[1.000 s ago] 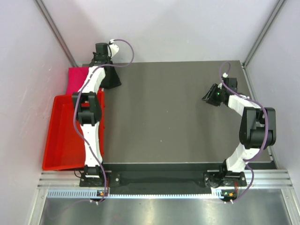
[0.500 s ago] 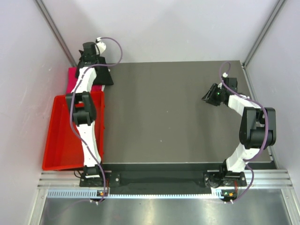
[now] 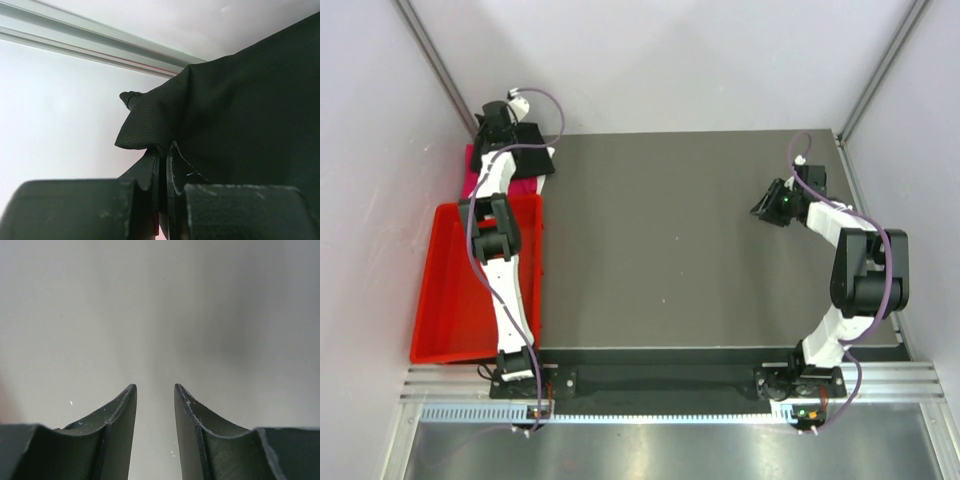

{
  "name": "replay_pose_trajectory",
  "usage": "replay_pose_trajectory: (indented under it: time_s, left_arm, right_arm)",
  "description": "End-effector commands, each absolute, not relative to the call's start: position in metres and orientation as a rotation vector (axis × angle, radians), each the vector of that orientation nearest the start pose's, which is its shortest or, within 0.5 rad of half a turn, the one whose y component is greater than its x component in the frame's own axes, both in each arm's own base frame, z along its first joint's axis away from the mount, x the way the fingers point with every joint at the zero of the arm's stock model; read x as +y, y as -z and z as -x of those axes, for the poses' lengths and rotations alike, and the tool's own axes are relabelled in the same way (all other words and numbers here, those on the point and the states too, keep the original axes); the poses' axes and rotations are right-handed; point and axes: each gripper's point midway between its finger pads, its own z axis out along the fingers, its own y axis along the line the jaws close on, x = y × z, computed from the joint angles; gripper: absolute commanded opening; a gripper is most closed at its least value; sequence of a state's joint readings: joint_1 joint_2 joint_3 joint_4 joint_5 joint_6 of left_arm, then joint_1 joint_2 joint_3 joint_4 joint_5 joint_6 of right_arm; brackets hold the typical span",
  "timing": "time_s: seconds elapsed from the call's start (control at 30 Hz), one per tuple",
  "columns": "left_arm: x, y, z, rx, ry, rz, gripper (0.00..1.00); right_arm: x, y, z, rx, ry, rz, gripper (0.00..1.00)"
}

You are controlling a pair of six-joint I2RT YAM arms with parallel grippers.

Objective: Fold and stack the t-shirts
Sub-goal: Neatly place the folded tshirt to the corner

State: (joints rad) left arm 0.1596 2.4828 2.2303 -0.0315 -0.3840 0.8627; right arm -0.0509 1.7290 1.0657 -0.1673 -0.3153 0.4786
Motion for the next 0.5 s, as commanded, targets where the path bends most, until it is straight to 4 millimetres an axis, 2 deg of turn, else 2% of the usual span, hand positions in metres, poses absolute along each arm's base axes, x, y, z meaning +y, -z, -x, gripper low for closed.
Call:
replay_pose_trajectory:
  time_s: [0.0, 0.03, 0.07, 0.13, 0.43, 0.47]
  left_arm:
    - [0.222, -0.216, -0.681, 1.785, -1.055, -0.314, 0.00]
    - [0.226, -0.224, -0.683, 1.762, -1.057, -0.298, 0.00]
    - [0.229, -0.214, -0.685, 1.769, -1.056, -0.290, 0.00]
    - [0.235, -0.219, -0.687, 1.746, -1.065, -0.276, 0.00]
    - [0.239, -0.214, -0.697, 1.685, -1.084, -0.274, 0.00]
    - [0.244, -0.209, -0.695, 1.689, -1.108, -0.260, 0.04]
  right_arm:
    - [0.041, -0.095, -0.445, 2.309, -0.556, -0.461, 0.36]
    - [0.041, -0.095, -0.445, 2.310, -0.557, -0.464, 0.37]
    - [0.041, -0.097, -0.446, 2.306, -0.556, -0.460, 0.36]
    - [0.041, -0.100, -0.446, 2.301, -0.553, -0.460, 0.36]
    - [0.038, -0.108, -0.444, 2.295, -0.530, -0.452, 0.37]
    - [0.038, -0.109, -0.444, 2.294, -0.533, -0.450, 0.37]
